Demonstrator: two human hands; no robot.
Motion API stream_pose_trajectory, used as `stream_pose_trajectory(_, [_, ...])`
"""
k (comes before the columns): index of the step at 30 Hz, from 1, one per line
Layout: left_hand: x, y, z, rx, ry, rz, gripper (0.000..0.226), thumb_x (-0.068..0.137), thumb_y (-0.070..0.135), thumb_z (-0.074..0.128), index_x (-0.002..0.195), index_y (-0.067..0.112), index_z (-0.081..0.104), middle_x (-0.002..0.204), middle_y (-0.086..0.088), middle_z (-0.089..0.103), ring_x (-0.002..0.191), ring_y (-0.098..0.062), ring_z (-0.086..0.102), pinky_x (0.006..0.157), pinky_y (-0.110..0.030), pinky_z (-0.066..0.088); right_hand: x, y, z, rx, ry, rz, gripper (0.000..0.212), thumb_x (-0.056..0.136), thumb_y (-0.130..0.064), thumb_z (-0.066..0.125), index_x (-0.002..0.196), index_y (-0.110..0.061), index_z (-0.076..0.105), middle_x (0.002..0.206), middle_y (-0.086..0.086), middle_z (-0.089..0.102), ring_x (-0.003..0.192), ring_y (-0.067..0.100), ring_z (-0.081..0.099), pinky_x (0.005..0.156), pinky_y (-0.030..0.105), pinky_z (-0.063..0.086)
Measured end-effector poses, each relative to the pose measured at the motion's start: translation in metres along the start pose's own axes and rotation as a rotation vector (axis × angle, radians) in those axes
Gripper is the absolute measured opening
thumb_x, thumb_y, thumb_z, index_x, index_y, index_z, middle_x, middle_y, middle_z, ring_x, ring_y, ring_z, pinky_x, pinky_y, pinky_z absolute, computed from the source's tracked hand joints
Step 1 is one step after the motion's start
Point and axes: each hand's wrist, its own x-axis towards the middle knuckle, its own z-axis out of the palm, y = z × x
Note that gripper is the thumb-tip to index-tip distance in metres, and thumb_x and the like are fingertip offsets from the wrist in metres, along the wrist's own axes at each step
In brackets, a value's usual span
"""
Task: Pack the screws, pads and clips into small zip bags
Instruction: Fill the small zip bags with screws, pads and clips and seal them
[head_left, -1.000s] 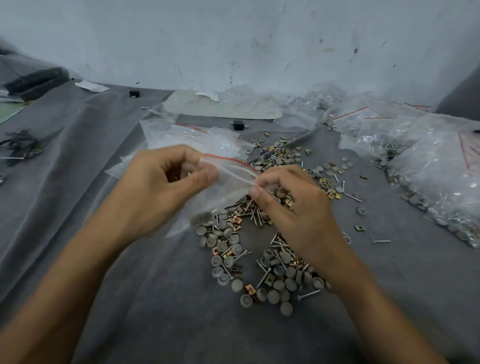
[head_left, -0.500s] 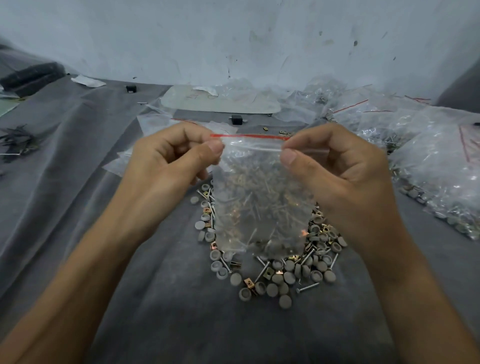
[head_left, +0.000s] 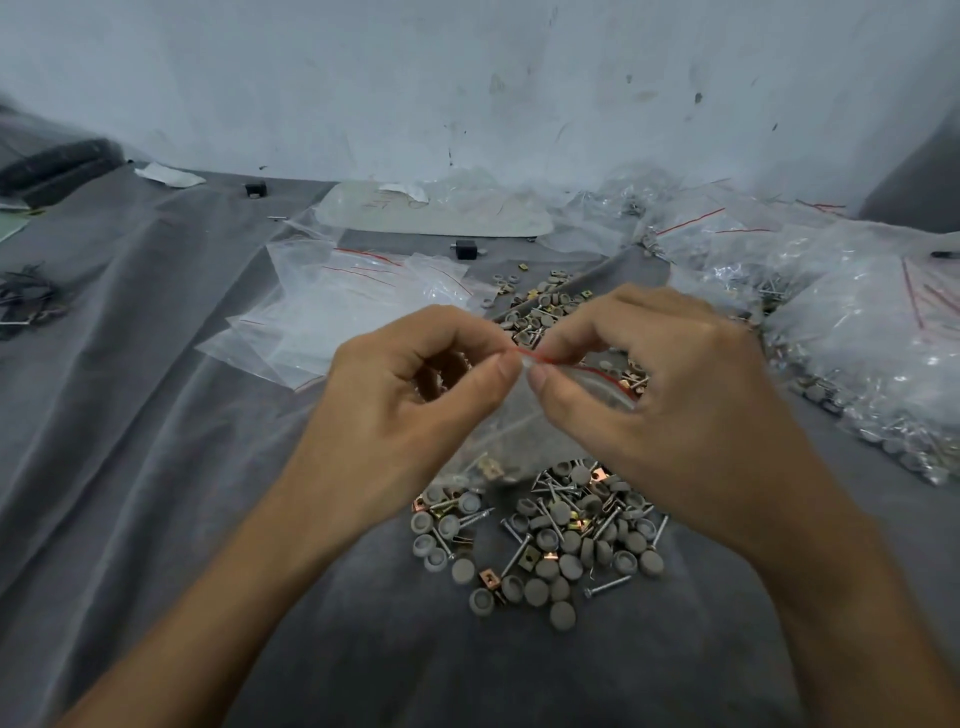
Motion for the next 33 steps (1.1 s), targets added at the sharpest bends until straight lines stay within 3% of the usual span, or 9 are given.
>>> stream_pose_trajectory(5, [-0.001, 0.001, 0.003, -0.029, 0.001, -0.023, 0.009, 0.094, 0.023, 0.07, 0.091, 0.031, 0.073, 0.07, 0.006, 0.064, 0.057, -0.003, 0.051, 0.049, -0.02, 0.04, 0.0, -0.002, 0.002, -0.041, 0.021, -0.02, 0.008, 0.083, -0.031, 0.071, 0.084, -0.024, 0.072, 0.083, -0.013, 0.064, 0.083, 0.01, 0.06, 0.086, 0.036, 0.047])
stream_pose_trajectory(10, [0.0, 0.001, 0.001, -0.038, -0.017, -0.023, 0.006, 0.093, 0.03, 0.069, 0.092, 0.035, 0.072, 0.076, 0.001, 0.067, 0.061, -0.021, 0.057, 0.053, -0.038, 0.047, 0.001, -0.003, 0.007, -0.017, 0.047, -0.039, 0.005, 0.083, -0.024, 0.07, 0.081, -0.019, 0.071, 0.081, -0.011, 0.063, 0.08, 0.01, 0.058, 0.081, 0.028, 0.044])
stream_pose_trajectory(14, [-0.001, 0.004, 0.0, -0.028, -0.023, -0.014, 0.006, 0.094, 0.029, 0.07, 0.094, 0.036, 0.072, 0.077, 0.005, 0.067, 0.062, -0.023, 0.054, 0.054, -0.038, 0.045, 0.0, -0.003, 0.011, 0.037, 0.057, -0.028, 0.006, 0.083, -0.023, 0.07, 0.082, -0.017, 0.069, 0.082, -0.01, 0.063, 0.081, 0.01, 0.058, 0.08, 0.028, 0.046])
stream_pose_trajectory(20, [0.002, 0.014, -0.003, 0.032, 0.018, 0.054, 0.004, 0.091, 0.03, 0.071, 0.094, 0.032, 0.072, 0.084, 0.003, 0.07, 0.065, -0.02, 0.057, 0.059, -0.04, 0.046, -0.001, -0.004, 0.008, 0.084, 0.122, 0.023, 0.006, 0.078, -0.022, 0.074, 0.078, -0.02, 0.068, 0.078, -0.016, 0.062, 0.074, -0.005, 0.054, 0.072, 0.005, 0.036])
stream_pose_trajectory(27, [0.005, 0.026, -0.006, 0.052, 0.075, 0.133, 0.006, 0.091, 0.029, 0.071, 0.094, 0.034, 0.071, 0.084, 0.005, 0.069, 0.066, -0.012, 0.057, 0.06, -0.025, 0.047, -0.002, -0.006, -0.004, 0.178, 0.151, 0.012, 0.007, 0.077, -0.016, 0.074, 0.077, -0.019, 0.068, 0.075, -0.019, 0.062, 0.071, -0.005, 0.055, 0.07, 0.004, 0.037])
stream_pose_trajectory(33, [0.005, 0.025, -0.009, 0.037, 0.13, 0.146, 0.01, 0.092, 0.026, 0.072, 0.094, 0.036, 0.071, 0.088, 0.002, 0.07, 0.07, -0.02, 0.06, 0.064, -0.033, 0.049, -0.002, -0.003, -0.008, 0.202, 0.158, 0.026, 0.006, 0.078, -0.018, 0.073, 0.076, -0.019, 0.068, 0.072, -0.022, 0.059, 0.069, -0.002, 0.055, 0.066, 0.007, 0.037])
